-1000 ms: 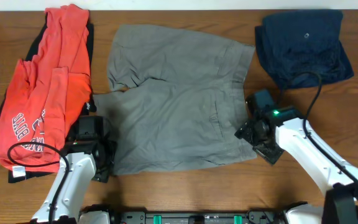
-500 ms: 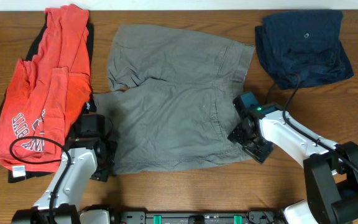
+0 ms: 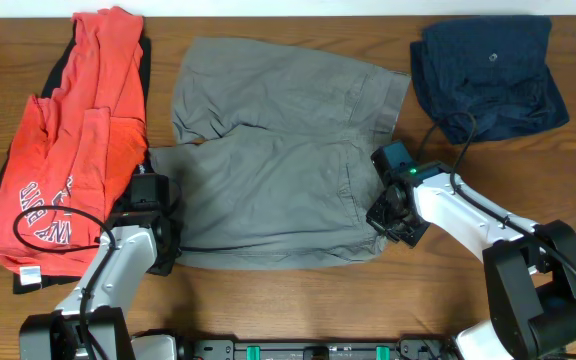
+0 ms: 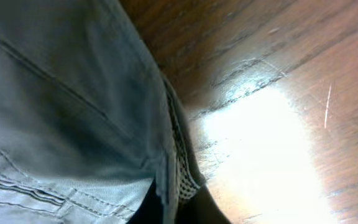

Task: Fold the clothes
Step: 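Grasp the shorts' bottom corners with the left and right grippers, then lift the bottom edge with both grippers and fold it up over the top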

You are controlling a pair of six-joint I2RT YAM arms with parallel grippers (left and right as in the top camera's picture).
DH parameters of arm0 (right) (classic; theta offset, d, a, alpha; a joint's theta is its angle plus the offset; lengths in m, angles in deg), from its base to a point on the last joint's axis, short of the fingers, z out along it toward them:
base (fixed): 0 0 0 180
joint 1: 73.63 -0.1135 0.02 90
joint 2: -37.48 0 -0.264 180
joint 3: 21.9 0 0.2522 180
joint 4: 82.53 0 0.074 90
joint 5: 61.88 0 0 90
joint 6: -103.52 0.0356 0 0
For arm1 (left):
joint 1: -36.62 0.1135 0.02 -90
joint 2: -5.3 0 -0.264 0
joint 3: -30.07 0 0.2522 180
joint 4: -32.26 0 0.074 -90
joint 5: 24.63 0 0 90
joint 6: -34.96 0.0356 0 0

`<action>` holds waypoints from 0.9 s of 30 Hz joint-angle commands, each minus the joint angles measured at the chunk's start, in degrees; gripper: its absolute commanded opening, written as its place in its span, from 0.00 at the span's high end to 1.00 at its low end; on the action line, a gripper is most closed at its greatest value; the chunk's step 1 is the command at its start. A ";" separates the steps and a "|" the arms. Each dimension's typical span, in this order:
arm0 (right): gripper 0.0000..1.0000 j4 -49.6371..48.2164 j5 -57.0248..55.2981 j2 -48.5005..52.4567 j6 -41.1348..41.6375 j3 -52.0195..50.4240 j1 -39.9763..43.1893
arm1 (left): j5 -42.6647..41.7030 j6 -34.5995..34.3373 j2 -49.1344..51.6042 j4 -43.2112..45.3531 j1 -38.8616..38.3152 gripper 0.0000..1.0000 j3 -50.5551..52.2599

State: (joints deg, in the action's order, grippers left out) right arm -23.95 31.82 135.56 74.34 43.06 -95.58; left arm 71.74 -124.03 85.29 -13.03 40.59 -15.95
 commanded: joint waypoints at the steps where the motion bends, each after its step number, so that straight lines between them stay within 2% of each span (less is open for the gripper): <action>1: 0.99 -1.64 -1.25 4.00 -6.95 -2.75 1.05 | -4.20 4.72 4.68 0.98 0.20 0.94 3.93; 5: 0.99 0.00 -0.52 -1.33 -13.20 -1.16 4.92 | -5.07 10.67 0.85 -3.43 0.20 0.94 0.46; 8: 0.99 2.47 2.27 -7.56 -23.08 1.16 8.81 | -5.07 13.25 -3.96 -9.33 0.20 0.94 -3.50; 12: 0.99 13.44 2.54 -15.17 -30.12 7.23 13.42 | -5.25 15.78 -11.93 -14.82 0.20 0.94 -7.63; 18: 0.99 24.92 2.19 -22.99 -32.89 13.90 15.41 | -6.75 23.41 -25.07 -22.10 0.20 0.94 -13.99; 27: 0.99 36.09 2.34 -29.83 -33.90 16.33 15.02 | -8.50 26.67 -39.19 -35.06 0.17 0.94 -25.38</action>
State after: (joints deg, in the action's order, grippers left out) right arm 10.06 39.14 108.46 42.14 58.32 -81.57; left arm 60.68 -101.45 49.22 -45.14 40.26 -36.21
